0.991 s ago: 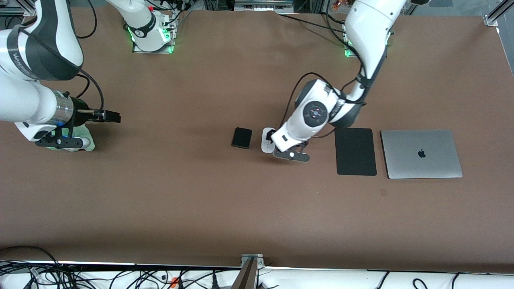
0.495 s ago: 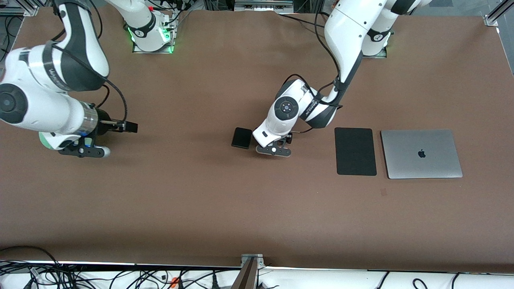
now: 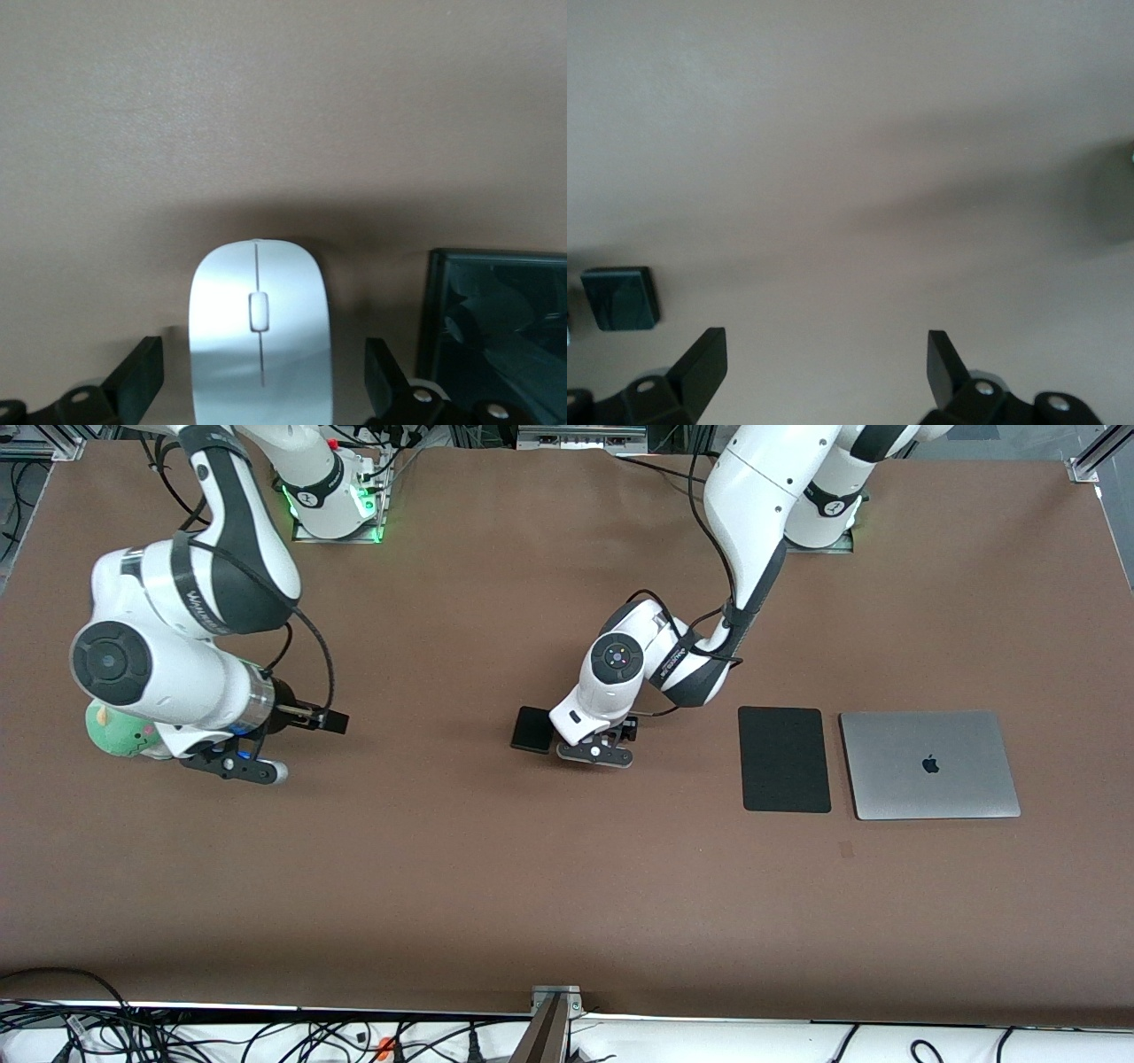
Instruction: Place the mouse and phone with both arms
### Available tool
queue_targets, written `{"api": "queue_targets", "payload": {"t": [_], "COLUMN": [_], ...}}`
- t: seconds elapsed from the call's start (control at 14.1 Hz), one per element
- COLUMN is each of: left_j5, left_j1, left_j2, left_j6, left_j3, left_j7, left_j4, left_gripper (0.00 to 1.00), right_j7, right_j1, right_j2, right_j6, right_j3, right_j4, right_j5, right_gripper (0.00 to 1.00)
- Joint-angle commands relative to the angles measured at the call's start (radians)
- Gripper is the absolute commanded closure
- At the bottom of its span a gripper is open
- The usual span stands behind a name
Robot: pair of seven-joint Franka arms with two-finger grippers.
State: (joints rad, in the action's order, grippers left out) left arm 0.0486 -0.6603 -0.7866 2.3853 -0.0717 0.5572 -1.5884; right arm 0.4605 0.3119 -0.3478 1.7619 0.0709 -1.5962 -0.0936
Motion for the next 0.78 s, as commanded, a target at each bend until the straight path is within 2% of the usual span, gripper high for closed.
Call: {"api": "queue_targets", "payload": {"t": [0.0,0.14,0.21,0.28,0.42,0.5,0.64,0.71], "left_j5": [-0.042,-0.055,-0.067,-0.067,-0.067,-0.065,-0.065,-0.065], "left_j1": [-0.015,-0.015,-0.015,-0.015,-0.019,-0.021,-0.007,0.007], "left_j2": [-0.022,-0.022,-0.019,-0.017,-0.016,-0.011,0.015,0.039], "left_j6": [-0.001,-0.001,-0.001,-0.003,-0.008,-0.012,-0.038,-0.099], "left_j3": [0.012,0.012,0.010,0.009,0.009,0.009,0.009,0.012], "left_j7": [0.039,0.047,0.040,0.047,0.049,0.049,0.044,0.041], "left_j4": [0.027,0.027,0.027,0.027,0.024,0.024,0.025,0.033], "left_gripper": [0.00,0.00,0.23,0.58,0.86,0.92,0.93,0.93], "right_j7": [0.116,0.180,0.193,0.201,0.260,0.308,0.386,0.415], "right_j1": [0.048,0.072,0.078,0.079,0.095,0.110,0.136,0.148], "right_j2": [-0.030,-0.046,-0.053,-0.063,-0.072,-0.076,-0.082,-0.088], "right_j6": [0.048,0.085,0.096,0.102,0.117,0.126,0.149,0.159], "right_j3": [0.006,0.006,0.006,0.006,0.006,0.006,0.006,0.006], "right_j4": [0.015,0.015,0.015,0.015,0.013,0.015,0.013,0.013], "right_j5": [-0.012,-0.012,-0.012,-0.012,-0.014,-0.014,-0.014,-0.014], "right_gripper": [0.00,0.00,0.00,0.00,0.00,0.00,0.00,0.00]}}
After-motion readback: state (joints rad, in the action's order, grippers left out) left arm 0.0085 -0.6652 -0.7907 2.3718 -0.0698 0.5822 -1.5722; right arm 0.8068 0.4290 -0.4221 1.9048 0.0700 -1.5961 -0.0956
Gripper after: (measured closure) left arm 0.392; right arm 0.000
